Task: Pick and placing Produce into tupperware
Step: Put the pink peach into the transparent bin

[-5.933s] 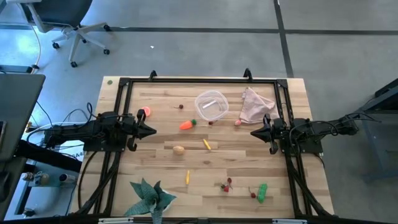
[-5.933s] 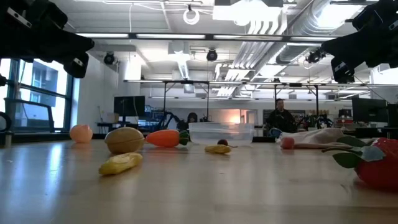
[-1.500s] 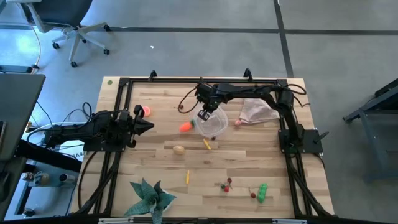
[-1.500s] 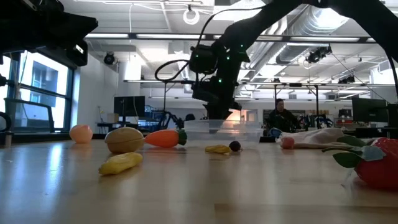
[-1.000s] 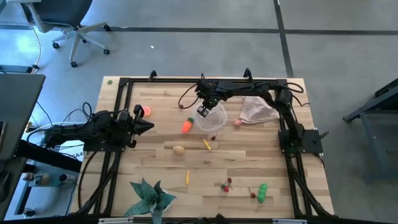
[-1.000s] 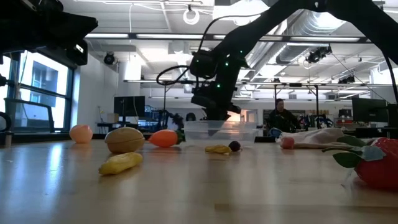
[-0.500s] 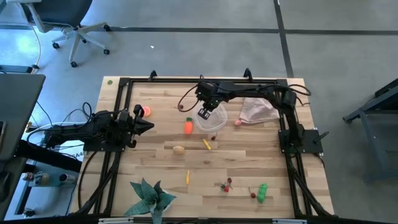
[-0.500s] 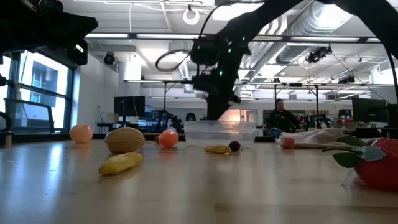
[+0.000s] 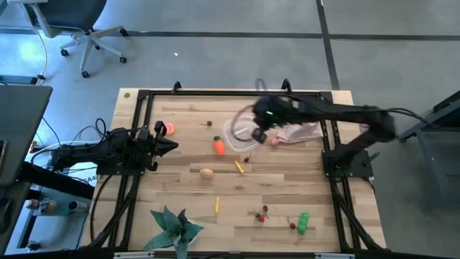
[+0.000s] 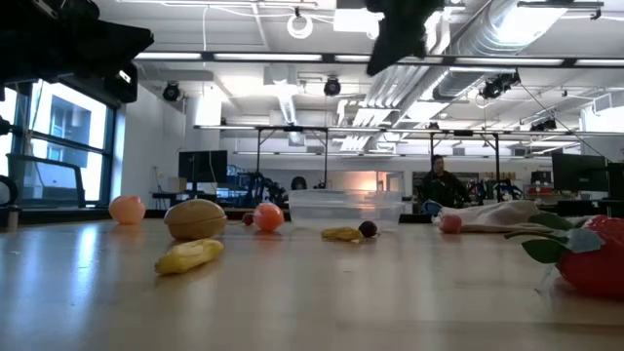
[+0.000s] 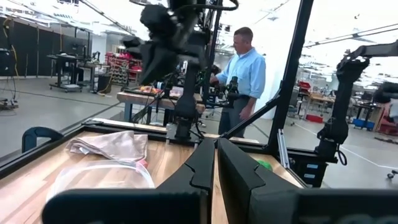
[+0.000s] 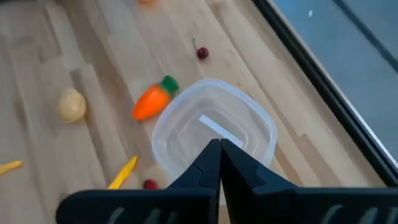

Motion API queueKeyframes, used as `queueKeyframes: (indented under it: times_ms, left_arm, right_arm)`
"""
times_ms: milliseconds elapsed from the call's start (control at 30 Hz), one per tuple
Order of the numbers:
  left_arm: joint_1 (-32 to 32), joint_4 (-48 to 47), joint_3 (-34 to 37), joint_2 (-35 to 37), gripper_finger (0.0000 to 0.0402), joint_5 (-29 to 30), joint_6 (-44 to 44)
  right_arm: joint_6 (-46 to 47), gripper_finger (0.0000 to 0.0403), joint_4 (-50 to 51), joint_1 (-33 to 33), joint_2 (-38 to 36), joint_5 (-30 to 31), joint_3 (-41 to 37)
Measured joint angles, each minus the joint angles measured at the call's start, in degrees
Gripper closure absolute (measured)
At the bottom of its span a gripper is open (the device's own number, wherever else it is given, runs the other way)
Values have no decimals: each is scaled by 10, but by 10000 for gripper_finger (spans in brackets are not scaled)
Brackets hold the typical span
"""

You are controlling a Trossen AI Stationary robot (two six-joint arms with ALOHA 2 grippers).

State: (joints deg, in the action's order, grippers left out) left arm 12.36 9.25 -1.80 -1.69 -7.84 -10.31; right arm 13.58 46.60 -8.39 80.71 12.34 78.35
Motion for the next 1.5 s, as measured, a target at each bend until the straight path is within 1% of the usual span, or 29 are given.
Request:
queueKeyframes:
  times_ms: [67, 167, 267, 333, 400, 500, 567, 667, 800, 1067, 1500]
  left_arm:
    - [0, -2, 0, 0, 389, 0, 0]
    - [0, -2, 0, 0, 389, 0, -4]
    - [0, 0, 0, 0, 389, 0, -5]
    - [0, 0, 0, 0, 389, 0, -5]
    - [0, 0, 0, 0, 389, 0, -5]
    - [0, 0, 0, 0, 389, 0, -5]
    - [0, 1, 0, 0, 389, 0, -5]
    - [0, 2, 0, 0, 389, 0, -5]
    - [0, 2, 0, 0, 389, 0, -5]
    - [0, 1, 0, 0, 389, 0, 0]
    - [0, 0, 0, 0, 389, 0, 9]
  right_arm:
    - [26, 402, -28, 7, -68, 12, -68]
    - [88, 402, -64, 15, -166, 7, -178]
    - [119, 402, -114, 27, -249, -38, -277]
    - [109, 402, -173, 38, -293, -89, -334]
    - [84, 402, -241, 51, -328, -127, -383]
    - [23, 402, -305, 71, -367, -143, -433]
    - [-17, 402, -314, 77, -386, -128, -444]
    - [-72, 402, -310, 79, -410, -104, -440]
    - [-136, 402, -304, 79, -424, -99, -422]
    - [-140, 402, -255, 79, -424, -99, -416]
    - [-136, 402, -240, 78, -424, -93, -416]
